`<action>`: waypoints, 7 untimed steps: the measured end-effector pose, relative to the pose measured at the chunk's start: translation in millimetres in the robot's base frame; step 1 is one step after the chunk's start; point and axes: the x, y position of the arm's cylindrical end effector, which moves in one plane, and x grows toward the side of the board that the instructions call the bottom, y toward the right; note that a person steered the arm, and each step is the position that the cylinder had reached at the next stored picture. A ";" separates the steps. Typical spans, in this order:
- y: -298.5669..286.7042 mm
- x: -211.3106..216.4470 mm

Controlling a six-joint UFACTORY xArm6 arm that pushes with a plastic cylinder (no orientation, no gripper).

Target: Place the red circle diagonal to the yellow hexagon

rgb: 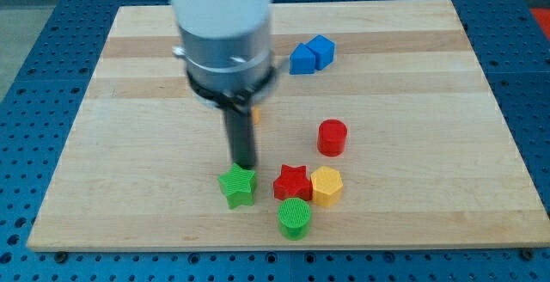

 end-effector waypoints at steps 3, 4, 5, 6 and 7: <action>-71.5 42.8; -71.0 108.4; -69.5 112.1; -69.5 112.1; -40.7 111.9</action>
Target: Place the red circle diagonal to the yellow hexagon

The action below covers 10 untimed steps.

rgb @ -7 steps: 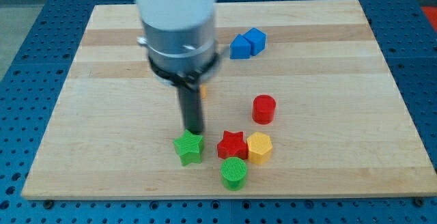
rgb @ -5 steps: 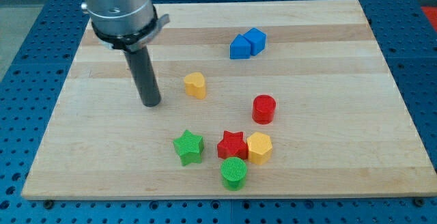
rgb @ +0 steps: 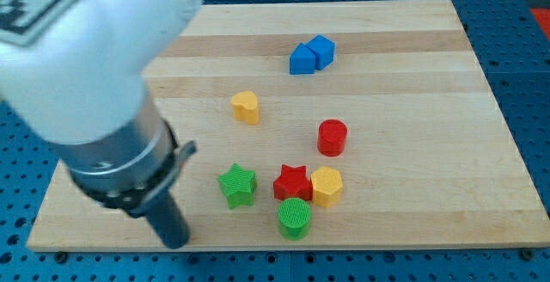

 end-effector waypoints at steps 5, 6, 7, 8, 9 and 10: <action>241.0 -23.4; 241.0 -23.4; 234.0 -22.7; 219.7 -15.0; 187.6 -18.8; 148.0 -40.0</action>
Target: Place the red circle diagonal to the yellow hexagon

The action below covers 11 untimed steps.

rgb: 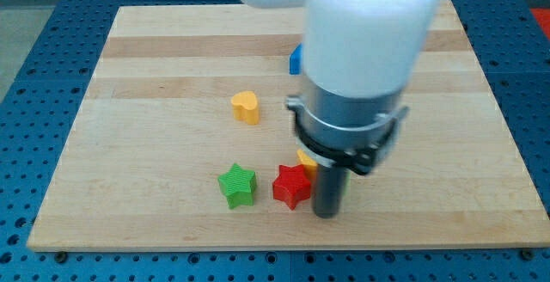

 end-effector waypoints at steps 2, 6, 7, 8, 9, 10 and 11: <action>-82.7 -59.3; -36.0 -67.3; -22.6 -67.3; 6.1 -82.5; 19.6 -85.3; 29.5 -96.2; 36.8 -102.7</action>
